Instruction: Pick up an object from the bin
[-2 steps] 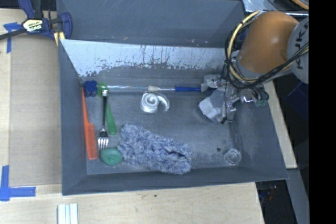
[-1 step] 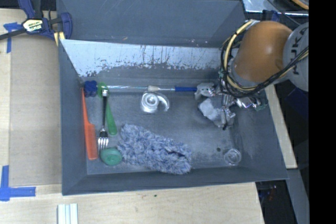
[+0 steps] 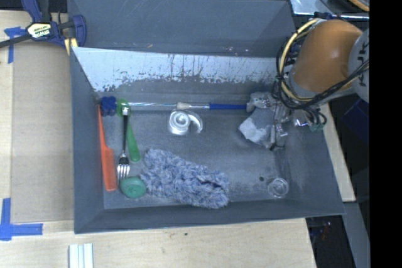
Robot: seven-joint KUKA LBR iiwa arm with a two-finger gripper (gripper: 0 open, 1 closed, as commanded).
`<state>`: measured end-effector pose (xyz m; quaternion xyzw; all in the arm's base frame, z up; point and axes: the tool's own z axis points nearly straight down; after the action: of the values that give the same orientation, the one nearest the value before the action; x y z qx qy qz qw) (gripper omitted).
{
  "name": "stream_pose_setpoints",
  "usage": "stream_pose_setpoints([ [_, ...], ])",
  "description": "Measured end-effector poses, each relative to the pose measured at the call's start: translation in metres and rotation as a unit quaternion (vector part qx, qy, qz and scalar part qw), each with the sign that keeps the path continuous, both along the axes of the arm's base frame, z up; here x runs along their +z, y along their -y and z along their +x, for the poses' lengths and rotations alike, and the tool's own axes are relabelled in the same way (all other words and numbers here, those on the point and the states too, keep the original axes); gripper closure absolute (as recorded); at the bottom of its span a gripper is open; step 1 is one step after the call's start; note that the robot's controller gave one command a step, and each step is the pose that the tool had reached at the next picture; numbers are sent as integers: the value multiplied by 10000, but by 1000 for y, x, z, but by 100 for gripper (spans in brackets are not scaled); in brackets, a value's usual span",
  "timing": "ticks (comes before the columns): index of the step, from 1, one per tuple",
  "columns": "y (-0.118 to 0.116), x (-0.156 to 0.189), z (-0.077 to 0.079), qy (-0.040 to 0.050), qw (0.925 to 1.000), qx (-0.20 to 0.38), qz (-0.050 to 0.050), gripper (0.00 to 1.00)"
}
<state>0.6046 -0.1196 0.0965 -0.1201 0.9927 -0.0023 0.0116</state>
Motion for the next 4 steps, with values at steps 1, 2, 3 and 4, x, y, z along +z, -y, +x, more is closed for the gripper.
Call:
stream_pose_setpoints([
  [1, 16, 11, 5, 34, 9953, 972, -21, 0],
  [2, 18, 3, 8, 31, 9987, 511, -8, 0],
  [3, 9, 66, -10, 47, 9881, 1539, -39, 0],
  [4, 26, 10, 6, 29, 9999, 146, 9, 0],
])
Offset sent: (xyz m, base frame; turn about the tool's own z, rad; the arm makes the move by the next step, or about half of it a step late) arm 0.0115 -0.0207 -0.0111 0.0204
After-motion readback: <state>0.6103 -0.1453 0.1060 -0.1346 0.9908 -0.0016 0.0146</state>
